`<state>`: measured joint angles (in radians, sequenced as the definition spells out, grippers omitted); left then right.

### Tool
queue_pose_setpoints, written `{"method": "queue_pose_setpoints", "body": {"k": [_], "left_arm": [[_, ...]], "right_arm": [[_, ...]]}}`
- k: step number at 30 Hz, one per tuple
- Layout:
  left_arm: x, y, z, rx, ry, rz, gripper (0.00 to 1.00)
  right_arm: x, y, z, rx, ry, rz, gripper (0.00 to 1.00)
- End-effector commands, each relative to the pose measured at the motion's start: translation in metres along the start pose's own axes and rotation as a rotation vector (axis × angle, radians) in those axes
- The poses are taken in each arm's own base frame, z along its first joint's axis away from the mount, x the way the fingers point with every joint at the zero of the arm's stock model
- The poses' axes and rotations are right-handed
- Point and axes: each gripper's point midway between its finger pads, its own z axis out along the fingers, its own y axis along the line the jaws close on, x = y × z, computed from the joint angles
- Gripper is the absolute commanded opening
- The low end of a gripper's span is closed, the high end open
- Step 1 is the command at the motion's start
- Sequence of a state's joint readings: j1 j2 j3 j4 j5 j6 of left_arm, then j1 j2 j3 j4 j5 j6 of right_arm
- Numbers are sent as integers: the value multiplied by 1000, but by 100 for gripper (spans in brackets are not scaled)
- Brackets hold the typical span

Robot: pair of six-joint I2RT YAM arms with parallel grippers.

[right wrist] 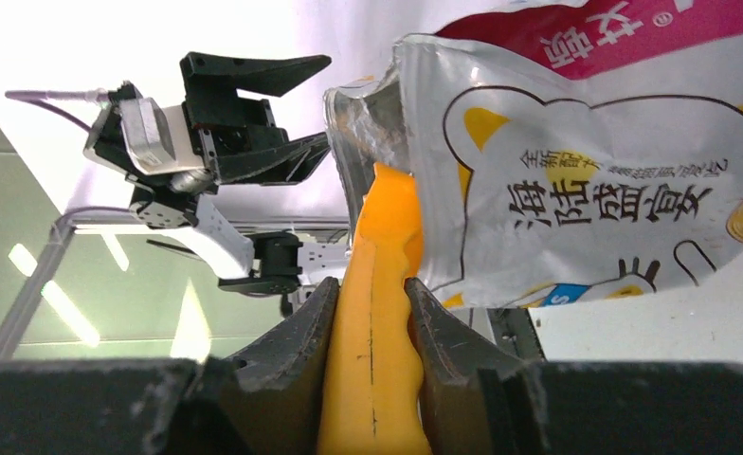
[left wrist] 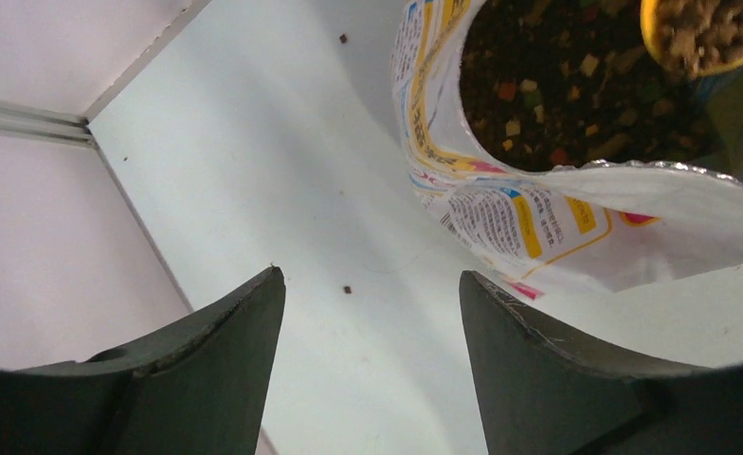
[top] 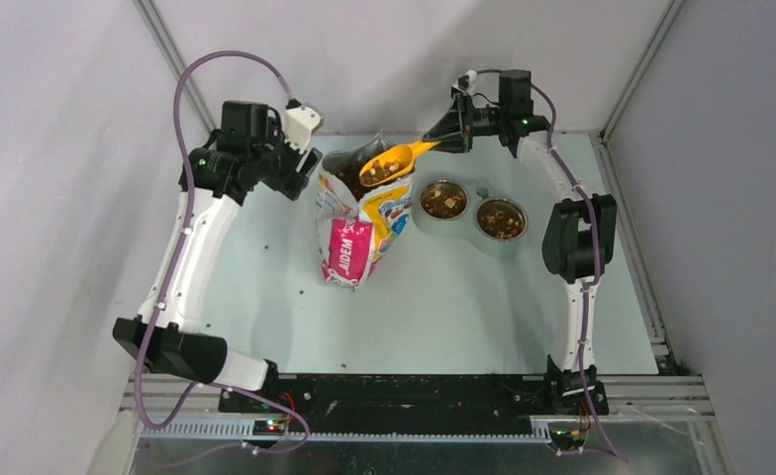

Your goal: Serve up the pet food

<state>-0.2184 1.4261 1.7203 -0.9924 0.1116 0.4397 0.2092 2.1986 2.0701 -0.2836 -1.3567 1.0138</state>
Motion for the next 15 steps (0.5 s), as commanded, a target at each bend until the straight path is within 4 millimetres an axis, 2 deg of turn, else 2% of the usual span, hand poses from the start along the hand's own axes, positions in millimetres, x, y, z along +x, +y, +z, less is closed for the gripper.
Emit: {"method": "queue_pose_setpoints", "body": {"k": [1,6,11,15], "left_arm": [[8,-4,0,-31,71,115,75],[11,-13,6,-34,122,174,75],[-5,-17,3,-9,90,141,75],[-9,-18,6,1,73,134,75]], "right_arm": [[9,42,-18,-66,10,-42,0],[-1,39,-32,-84,-23,-58,0],[-8,39,-45,-82,-62,-74,0],[-12,34,-58,-77,-83,-83,0]]}}
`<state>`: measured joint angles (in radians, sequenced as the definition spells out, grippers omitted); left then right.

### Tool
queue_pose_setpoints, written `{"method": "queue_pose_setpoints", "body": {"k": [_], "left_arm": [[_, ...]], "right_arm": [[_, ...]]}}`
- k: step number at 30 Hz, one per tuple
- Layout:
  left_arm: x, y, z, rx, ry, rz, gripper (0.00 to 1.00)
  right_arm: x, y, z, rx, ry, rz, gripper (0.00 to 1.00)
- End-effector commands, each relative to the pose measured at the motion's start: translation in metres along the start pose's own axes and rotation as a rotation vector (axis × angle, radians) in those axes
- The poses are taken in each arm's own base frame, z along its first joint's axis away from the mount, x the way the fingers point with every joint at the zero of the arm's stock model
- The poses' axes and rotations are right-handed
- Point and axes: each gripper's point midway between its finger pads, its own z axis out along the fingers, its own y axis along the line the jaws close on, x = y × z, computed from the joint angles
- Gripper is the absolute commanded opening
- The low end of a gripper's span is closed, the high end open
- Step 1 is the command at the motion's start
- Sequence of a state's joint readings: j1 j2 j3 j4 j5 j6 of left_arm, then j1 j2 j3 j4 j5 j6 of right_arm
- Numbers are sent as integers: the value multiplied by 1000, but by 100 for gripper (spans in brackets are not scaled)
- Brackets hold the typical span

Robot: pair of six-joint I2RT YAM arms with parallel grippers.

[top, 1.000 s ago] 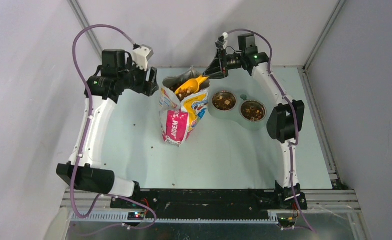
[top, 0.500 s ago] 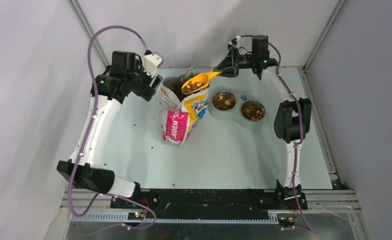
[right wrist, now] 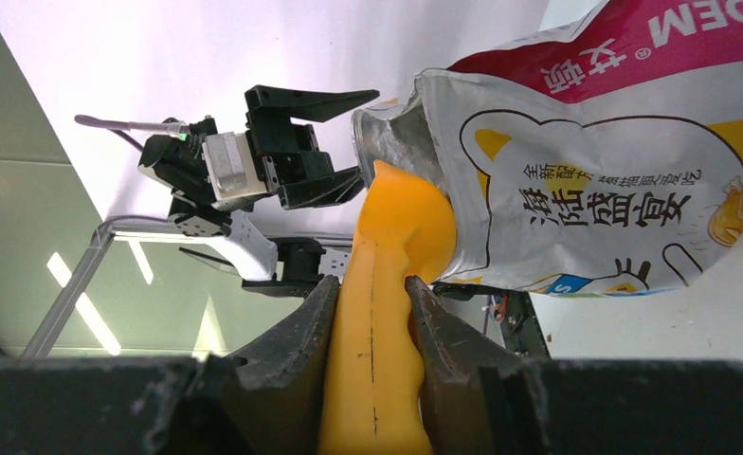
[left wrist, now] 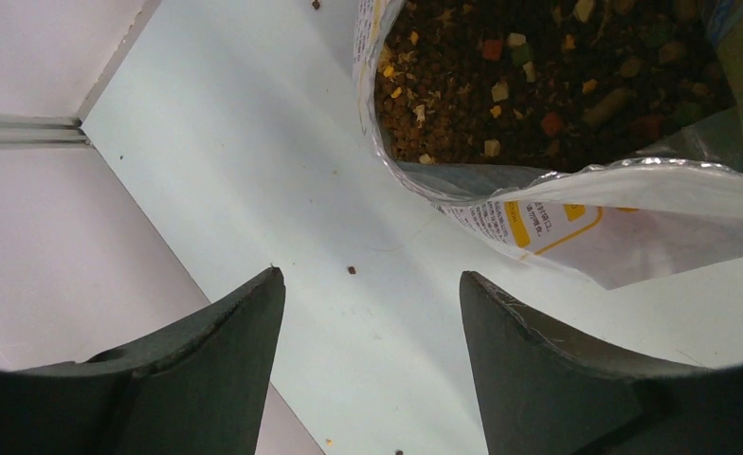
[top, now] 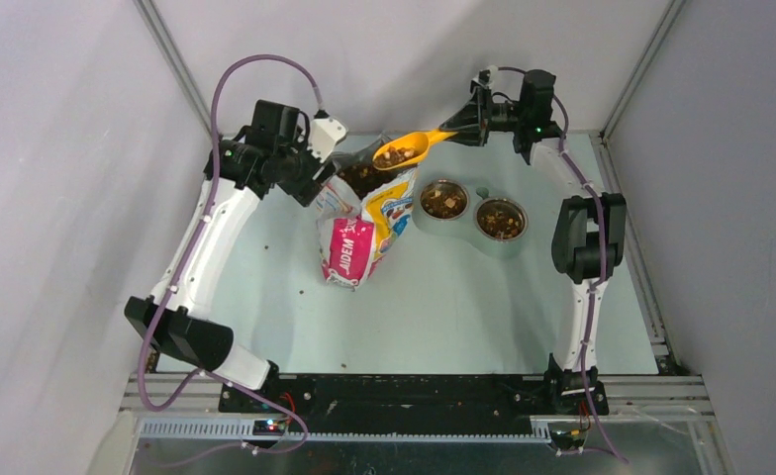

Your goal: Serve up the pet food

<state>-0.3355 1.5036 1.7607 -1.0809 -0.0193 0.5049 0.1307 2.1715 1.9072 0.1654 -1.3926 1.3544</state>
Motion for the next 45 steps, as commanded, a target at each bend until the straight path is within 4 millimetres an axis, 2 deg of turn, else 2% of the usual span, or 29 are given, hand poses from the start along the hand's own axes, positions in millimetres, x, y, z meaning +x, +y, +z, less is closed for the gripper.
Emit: {"method": "queue_pose_setpoints", "body": {"k": [1,9,13,15,21,31,36,37,38,39,40,45], "left_arm": [[-17,7,-14,-23,-66,-6,75],[-27,12,-20,-52,-121,-22,75],[-31,8,-21,-31,-141,-24,75],[-35,8,-22,-26,-151,-22,75],[-46,6,-24,-13,-194,-34,75],[-61,-2,-30,19,-250,-42,75],[-70,-2,-36,27,-281,-55,75],[-71,-1,-37,25,-285,-55,75],[-71,-1,-38,25,-289,-55,75],[-72,-1,-39,23,-292,-56,75],[-73,0,-40,20,-297,-56,75],[-77,-5,-48,25,-318,-47,75]], "right_arm": [[5,34,-23,-22,-18,-118,0],[7,44,-46,-13,-56,-134,0],[9,37,-59,-8,-81,-116,0],[5,30,-77,-2,-121,-102,0],[9,16,-113,12,-199,-63,0],[28,-27,-163,30,-327,-6,0],[28,-48,-196,56,-402,9,0],[30,-54,-204,59,-422,55,0],[31,-60,-208,73,-429,23,0],[34,-66,-215,76,-445,75,0],[36,-71,-218,91,-449,34,0],[50,-91,-233,127,-493,70,0]]}}
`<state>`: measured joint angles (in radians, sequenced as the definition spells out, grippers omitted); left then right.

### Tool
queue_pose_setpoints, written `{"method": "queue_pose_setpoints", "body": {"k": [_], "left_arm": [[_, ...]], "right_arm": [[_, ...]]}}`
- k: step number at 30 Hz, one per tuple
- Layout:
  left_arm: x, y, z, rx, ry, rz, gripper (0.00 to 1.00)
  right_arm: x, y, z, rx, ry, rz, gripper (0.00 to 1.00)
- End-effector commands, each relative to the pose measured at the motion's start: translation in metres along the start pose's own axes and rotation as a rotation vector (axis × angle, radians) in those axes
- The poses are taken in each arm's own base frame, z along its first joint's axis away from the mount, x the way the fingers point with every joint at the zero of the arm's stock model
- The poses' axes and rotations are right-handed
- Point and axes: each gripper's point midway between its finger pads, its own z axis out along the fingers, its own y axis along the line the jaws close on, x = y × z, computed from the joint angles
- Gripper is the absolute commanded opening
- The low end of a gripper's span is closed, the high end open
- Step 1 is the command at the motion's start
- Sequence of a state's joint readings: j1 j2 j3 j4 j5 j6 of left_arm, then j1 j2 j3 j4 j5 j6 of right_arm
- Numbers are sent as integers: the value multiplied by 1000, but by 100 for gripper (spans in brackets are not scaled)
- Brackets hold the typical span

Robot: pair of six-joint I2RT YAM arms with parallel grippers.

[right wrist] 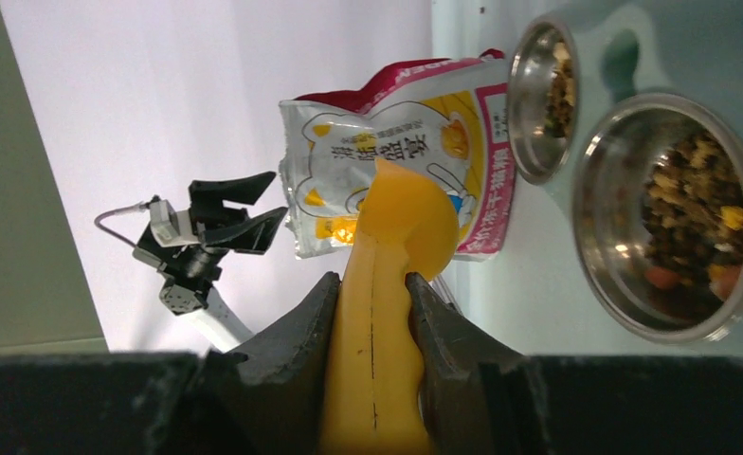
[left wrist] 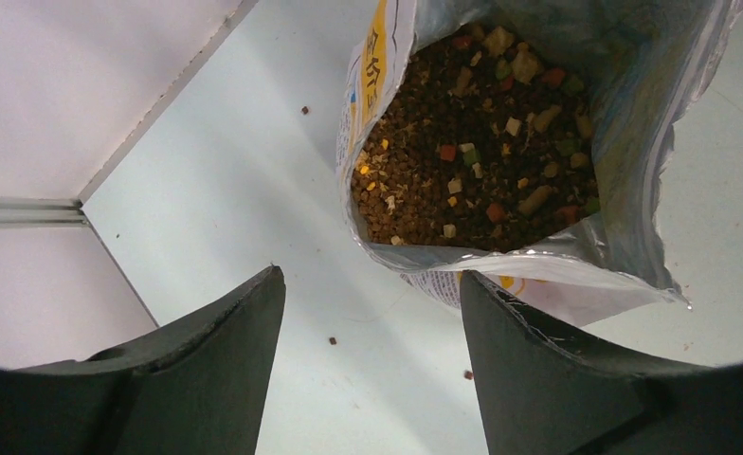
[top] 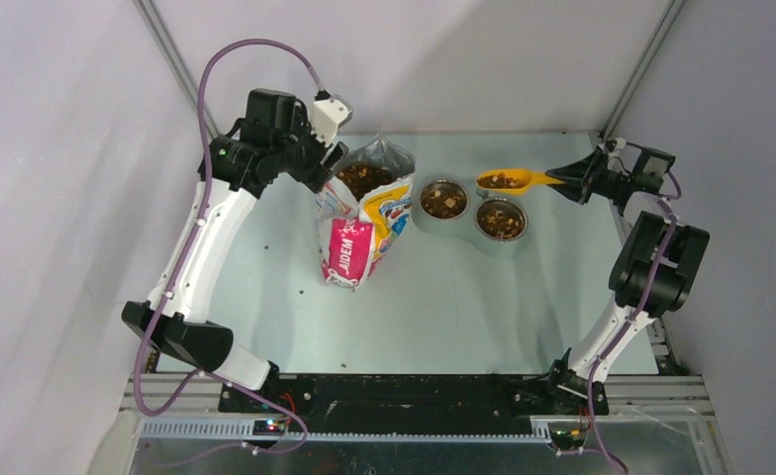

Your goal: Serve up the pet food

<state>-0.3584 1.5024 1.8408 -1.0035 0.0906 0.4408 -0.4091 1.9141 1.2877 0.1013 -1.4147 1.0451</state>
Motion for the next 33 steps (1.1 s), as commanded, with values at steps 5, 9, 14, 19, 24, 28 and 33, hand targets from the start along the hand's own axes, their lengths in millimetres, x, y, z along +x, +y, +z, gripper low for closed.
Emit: {"method": "queue_pose_setpoints", "body": {"k": [5,9,14,19,24,28,33], "left_arm": [[-34,-5,-29,-7,-133,15,75],[-36,-5,-30,-9,-139,21,75],[-40,-7,-33,-7,-151,28,75],[-49,-7,-40,-10,-183,37,75],[-53,-13,-45,9,-202,44,75],[-51,-16,-50,17,-208,46,75],[-53,-17,-59,16,-232,45,75]], "right_arm": [[12,-9,-26,48,-57,-67,0],[5,-19,-38,78,-104,-58,0],[3,-30,-49,132,-146,-78,0],[5,-44,-54,269,-174,-137,0],[5,-57,-58,431,-196,-192,0],[2,-61,-59,525,-213,-242,0],[-6,-57,-59,618,-232,-318,0]]}}
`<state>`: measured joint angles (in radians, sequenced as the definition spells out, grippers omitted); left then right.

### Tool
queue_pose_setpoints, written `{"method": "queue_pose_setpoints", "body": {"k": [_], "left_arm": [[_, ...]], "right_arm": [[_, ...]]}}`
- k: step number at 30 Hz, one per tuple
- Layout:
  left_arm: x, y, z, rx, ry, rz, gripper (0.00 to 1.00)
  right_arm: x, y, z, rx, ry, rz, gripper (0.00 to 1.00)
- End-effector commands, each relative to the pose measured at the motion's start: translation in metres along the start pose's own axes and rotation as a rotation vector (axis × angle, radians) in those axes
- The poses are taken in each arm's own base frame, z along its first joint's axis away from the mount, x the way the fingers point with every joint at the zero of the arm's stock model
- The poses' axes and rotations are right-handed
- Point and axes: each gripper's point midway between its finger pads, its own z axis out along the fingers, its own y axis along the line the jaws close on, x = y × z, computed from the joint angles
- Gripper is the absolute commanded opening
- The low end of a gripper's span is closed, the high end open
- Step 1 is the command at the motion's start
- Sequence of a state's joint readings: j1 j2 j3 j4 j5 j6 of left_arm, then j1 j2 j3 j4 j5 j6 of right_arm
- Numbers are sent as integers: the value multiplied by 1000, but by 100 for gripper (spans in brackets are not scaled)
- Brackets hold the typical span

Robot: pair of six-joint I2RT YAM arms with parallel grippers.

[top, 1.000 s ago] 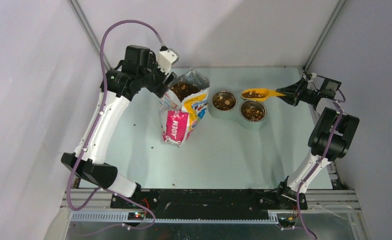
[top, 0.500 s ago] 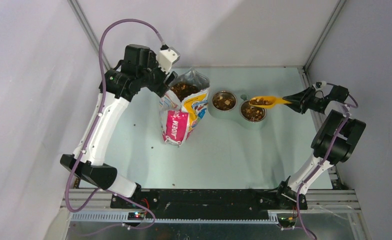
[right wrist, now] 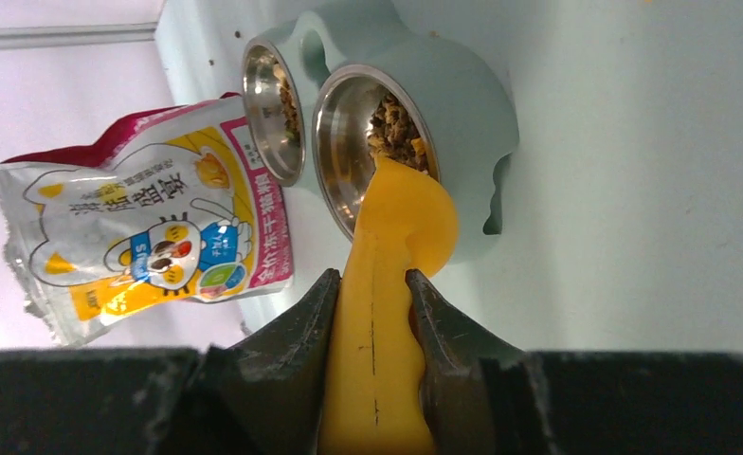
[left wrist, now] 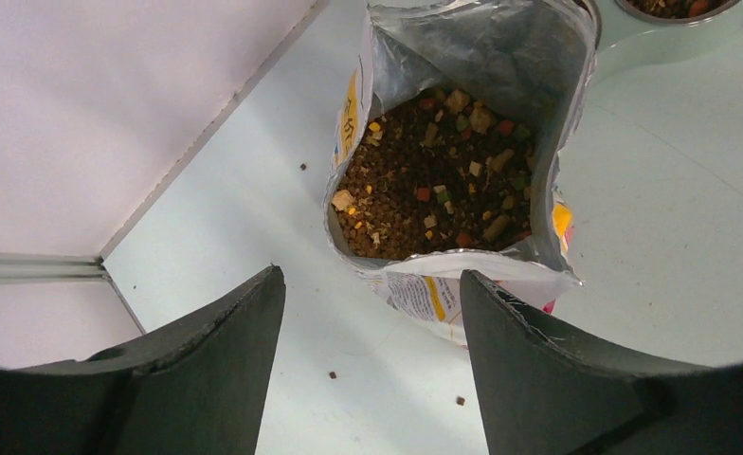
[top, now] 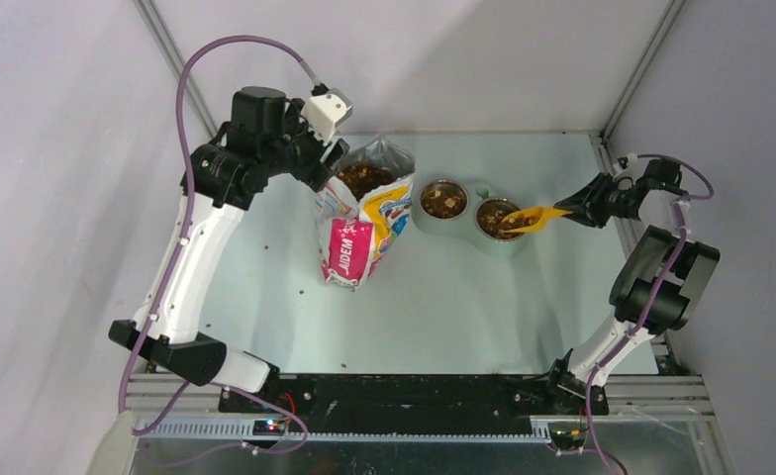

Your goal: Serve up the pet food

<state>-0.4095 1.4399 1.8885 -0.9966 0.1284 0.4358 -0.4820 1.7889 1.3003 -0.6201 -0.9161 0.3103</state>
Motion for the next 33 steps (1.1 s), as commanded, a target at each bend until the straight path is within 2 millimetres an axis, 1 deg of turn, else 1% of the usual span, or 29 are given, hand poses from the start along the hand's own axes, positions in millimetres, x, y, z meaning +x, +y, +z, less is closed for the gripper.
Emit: {"method": "queue_pose_setpoints", "body": {"k": [1,5,6,8,13,15,19,22,24,26,29,33], "left_arm": [[-22,-1,-23,-10,-97,11,75],[-22,-2,-27,-8,-104,12,75],[-22,-3,-28,-7,-105,13,75],[-21,-4,-29,-2,-104,12,75],[-21,-5,-30,-1,-105,16,75],[-22,-6,-30,2,-106,20,75],[-22,-7,-28,10,-105,21,75],[-23,-8,-26,18,-106,22,75],[-23,-8,-24,22,-104,21,75],[-23,-9,-23,27,-105,19,75],[-24,-10,-22,33,-106,16,75],[-22,-11,-21,37,-101,15,75]], "right_arm": [[-19,19,-12,93,-71,-180,0],[-19,36,-6,120,-65,-280,0],[-16,44,-2,122,-56,-309,0],[-12,52,4,147,-43,-360,0],[-3,58,17,269,-22,-528,0],[4,67,21,289,-13,-588,0],[13,79,18,335,-7,-709,0],[13,78,13,389,-7,-793,0],[9,77,9,435,-18,-843,0],[3,76,6,459,-32,-861,0],[-2,81,5,452,-46,-875,0],[0,89,7,427,-45,-887,0]]}}
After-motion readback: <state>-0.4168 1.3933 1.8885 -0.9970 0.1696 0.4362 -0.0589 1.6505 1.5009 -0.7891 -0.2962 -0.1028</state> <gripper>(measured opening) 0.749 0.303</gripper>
